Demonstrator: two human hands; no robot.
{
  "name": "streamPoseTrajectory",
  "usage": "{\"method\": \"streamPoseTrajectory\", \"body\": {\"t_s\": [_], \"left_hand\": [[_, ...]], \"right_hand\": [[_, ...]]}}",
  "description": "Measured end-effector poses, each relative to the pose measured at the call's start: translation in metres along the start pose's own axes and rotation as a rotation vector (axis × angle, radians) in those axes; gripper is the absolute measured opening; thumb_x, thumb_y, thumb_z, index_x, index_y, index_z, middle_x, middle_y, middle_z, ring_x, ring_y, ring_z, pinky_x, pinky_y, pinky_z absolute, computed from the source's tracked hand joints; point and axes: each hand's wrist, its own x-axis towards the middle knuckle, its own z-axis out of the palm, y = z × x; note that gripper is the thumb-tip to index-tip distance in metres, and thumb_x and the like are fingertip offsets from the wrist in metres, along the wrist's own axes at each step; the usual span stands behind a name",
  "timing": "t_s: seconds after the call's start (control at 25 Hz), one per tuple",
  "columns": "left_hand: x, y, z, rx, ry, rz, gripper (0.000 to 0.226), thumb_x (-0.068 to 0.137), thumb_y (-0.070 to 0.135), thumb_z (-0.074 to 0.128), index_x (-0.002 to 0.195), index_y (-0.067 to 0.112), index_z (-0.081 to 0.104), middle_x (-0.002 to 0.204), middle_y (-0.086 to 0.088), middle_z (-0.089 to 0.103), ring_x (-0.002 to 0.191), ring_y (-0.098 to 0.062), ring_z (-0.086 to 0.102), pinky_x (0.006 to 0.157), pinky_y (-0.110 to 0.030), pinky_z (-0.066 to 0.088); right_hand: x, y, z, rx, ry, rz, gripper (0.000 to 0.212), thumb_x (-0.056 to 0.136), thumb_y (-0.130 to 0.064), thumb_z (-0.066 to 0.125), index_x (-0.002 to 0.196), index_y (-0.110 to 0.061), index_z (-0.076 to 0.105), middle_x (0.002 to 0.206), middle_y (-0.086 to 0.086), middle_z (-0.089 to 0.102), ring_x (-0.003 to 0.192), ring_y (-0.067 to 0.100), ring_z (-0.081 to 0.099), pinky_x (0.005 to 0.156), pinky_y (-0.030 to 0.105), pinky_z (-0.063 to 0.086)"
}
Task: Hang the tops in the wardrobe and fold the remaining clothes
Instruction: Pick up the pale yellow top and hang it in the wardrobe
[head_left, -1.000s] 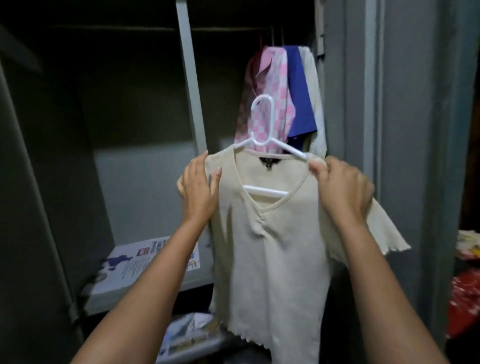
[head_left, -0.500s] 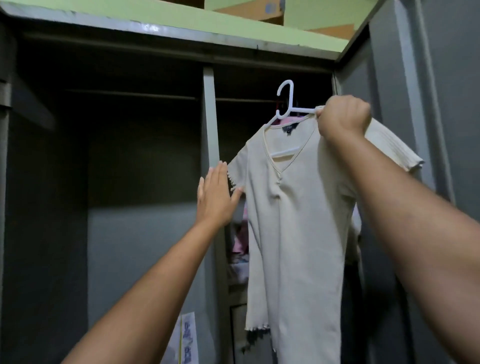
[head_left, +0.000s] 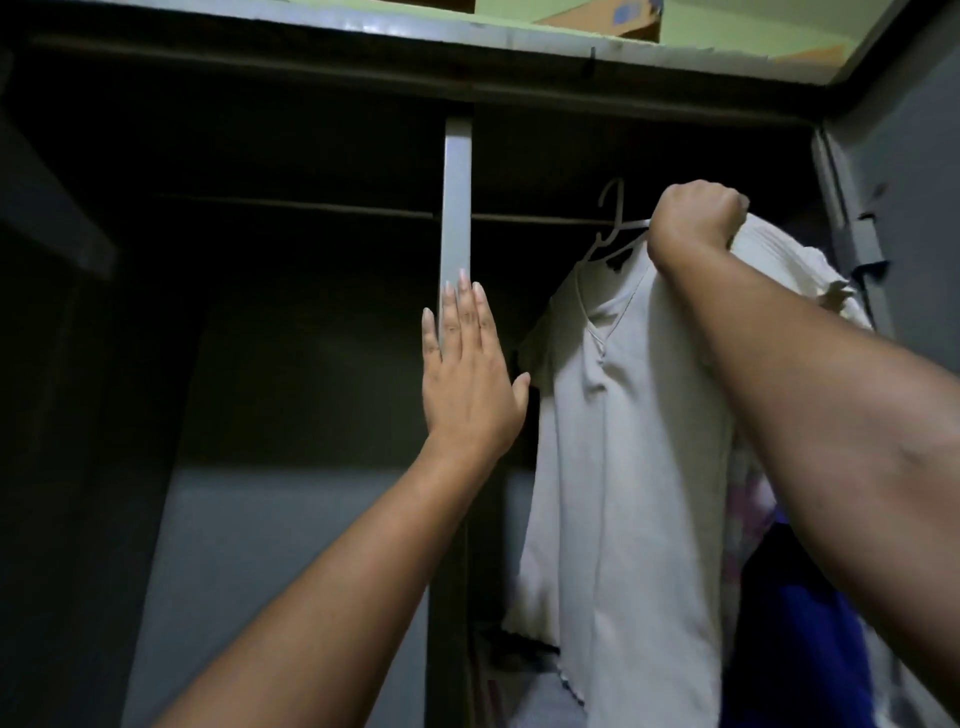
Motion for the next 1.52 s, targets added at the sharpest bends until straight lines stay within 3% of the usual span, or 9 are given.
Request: {"method": "streamPoseTrajectory", "body": {"t_s": [0.36,0.48,0.6,0.68,0.8,0.96,1.04,1.28,1.52], "left_hand": [[-0.004,-0.002,0.010,0.078,0.117,0.017,0.091,0.091,0.053,0.040,0.150,-0.001,-0.004,0.158,-0.020,-0.006,0.147,-0.030,-0.007,0.120,-0.046,0.003],[-0.006,-0.002,0.006,0.059,0.084,0.024,0.091,0.091,0.051,0.042,0.150,-0.001,-0.004,0.158,-0.019,-0.005,0.147,-0.030,-0.006,0.120,-0.045,0.003],[-0.018,-0.005,0.001,-0.005,0.025,0.047,0.091,0.091,0.051,0.043,0.150,0.000,-0.004,0.159,-0.017,-0.007,0.147,-0.028,-0.007,0.120,-0.044,0.001],[-0.035,-0.011,-0.002,-0.079,-0.038,0.062,0.090,0.092,0.052,0.040,0.150,0.002,-0.006,0.159,-0.016,-0.009,0.147,-0.027,-0.009,0.120,-0.044,0.001],[-0.077,-0.026,-0.014,-0.232,-0.180,0.057,0.087,0.095,0.055,0.033,0.149,0.004,-0.011,0.158,-0.013,-0.014,0.146,-0.025,-0.014,0.121,-0.043,0.001],[-0.137,-0.056,-0.037,-0.488,-0.426,0.061,0.087,0.094,0.058,0.031,0.150,0.009,-0.014,0.158,-0.004,-0.021,0.146,-0.017,-0.017,0.118,-0.034,-0.004],[-0.165,-0.067,-0.050,-0.654,-0.576,-0.021,0.086,0.094,0.058,0.033,0.151,0.012,-0.011,0.159,-0.001,-0.017,0.146,-0.015,-0.014,0.117,-0.033,-0.002],[-0.249,-0.084,-0.098,-1.184,-0.986,-0.633,0.069,0.098,0.049,0.036,0.153,0.012,0.013,0.159,-0.004,0.013,0.146,-0.019,0.015,0.116,-0.032,0.012],[-0.319,-0.064,-0.143,-1.404,-1.047,-0.810,0.064,0.098,0.045,0.041,0.149,0.008,0.028,0.154,-0.003,0.028,0.143,-0.018,0.024,0.116,-0.031,0.015]], "right_hand": [[0.002,-0.031,0.043,-0.062,0.037,-0.007,0.010,0.087,-0.007,0.058,0.096,-0.007,0.063,0.081,0.010,0.053,0.087,0.026,0.061,0.065,0.032,0.036],[-0.013,-0.028,0.037,-0.100,0.074,-0.004,0.025,0.089,-0.015,0.056,0.111,-0.005,0.060,0.102,0.014,0.062,0.101,0.031,0.058,0.082,0.037,0.042],[-0.051,-0.027,0.051,-0.267,0.202,-0.149,0.055,0.094,-0.025,0.041,0.142,0.000,0.034,0.141,0.021,0.042,0.135,0.035,0.035,0.115,0.046,0.020],[-0.094,-0.028,0.067,-0.319,0.217,-0.321,0.063,0.096,-0.029,0.030,0.149,0.001,0.015,0.156,0.019,0.018,0.146,0.035,0.011,0.118,0.048,0.002],[-0.186,-0.020,0.095,-0.274,-0.097,-0.472,0.062,0.100,-0.032,0.023,0.151,0.000,0.008,0.159,0.017,0.007,0.147,0.033,0.002,0.116,0.048,-0.007],[-0.309,0.019,0.106,-0.135,-0.974,-0.555,0.067,0.098,-0.057,0.027,0.146,-0.011,0.036,0.151,0.009,0.035,0.142,0.024,0.025,0.117,0.044,0.003],[-0.347,0.034,0.082,0.074,-1.267,-0.456,0.068,0.097,-0.058,0.029,0.140,-0.008,0.046,0.147,0.011,0.043,0.135,0.026,0.038,0.112,0.035,0.021],[-0.439,0.065,-0.014,1.105,-1.111,0.252,0.055,0.102,-0.037,0.035,0.144,-0.002,0.035,0.153,0.009,0.032,0.140,0.018,0.030,0.112,0.025,0.018],[-0.504,0.139,-0.072,1.077,-1.065,0.568,0.076,0.098,-0.053,0.035,0.153,-0.012,0.004,0.160,0.000,0.008,0.146,0.016,0.012,0.118,0.034,0.011]]}}
